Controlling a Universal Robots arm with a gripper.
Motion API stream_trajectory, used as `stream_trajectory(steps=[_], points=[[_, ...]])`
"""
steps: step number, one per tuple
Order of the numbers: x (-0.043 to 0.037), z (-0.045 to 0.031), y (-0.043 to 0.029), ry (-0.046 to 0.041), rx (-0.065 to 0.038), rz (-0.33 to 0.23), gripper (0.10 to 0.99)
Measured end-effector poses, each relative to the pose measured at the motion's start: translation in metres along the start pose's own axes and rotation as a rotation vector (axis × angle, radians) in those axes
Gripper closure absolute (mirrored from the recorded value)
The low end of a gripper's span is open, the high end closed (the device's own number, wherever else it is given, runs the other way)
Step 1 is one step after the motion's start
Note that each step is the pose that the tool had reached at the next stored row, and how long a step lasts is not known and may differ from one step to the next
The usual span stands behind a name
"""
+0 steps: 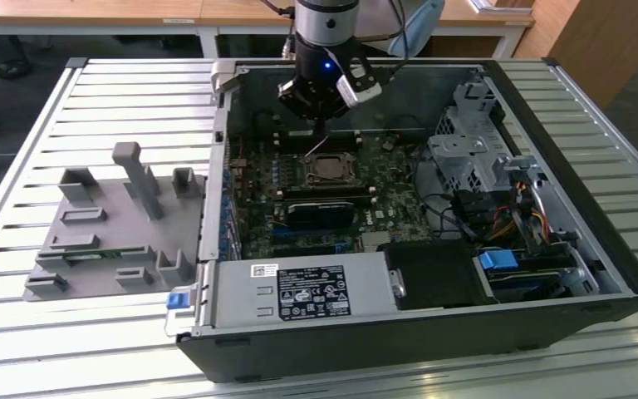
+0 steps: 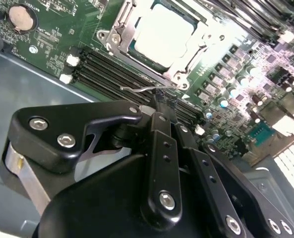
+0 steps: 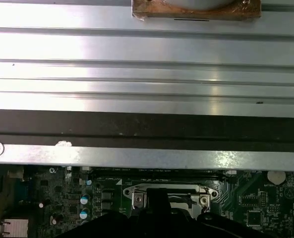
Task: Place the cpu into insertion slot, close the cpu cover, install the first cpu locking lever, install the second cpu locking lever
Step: 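Install the first cpu locking lever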
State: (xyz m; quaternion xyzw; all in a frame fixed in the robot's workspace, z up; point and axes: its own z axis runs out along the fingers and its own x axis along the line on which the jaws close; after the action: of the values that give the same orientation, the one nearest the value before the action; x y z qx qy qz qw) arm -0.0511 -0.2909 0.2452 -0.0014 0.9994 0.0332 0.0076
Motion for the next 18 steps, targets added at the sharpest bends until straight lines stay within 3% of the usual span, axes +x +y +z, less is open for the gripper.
stream_trajectory(steps=[18], points=[[-0.0147, 0.0134, 0.0039, 0.0, -0.001, 0.0, 0.98]])
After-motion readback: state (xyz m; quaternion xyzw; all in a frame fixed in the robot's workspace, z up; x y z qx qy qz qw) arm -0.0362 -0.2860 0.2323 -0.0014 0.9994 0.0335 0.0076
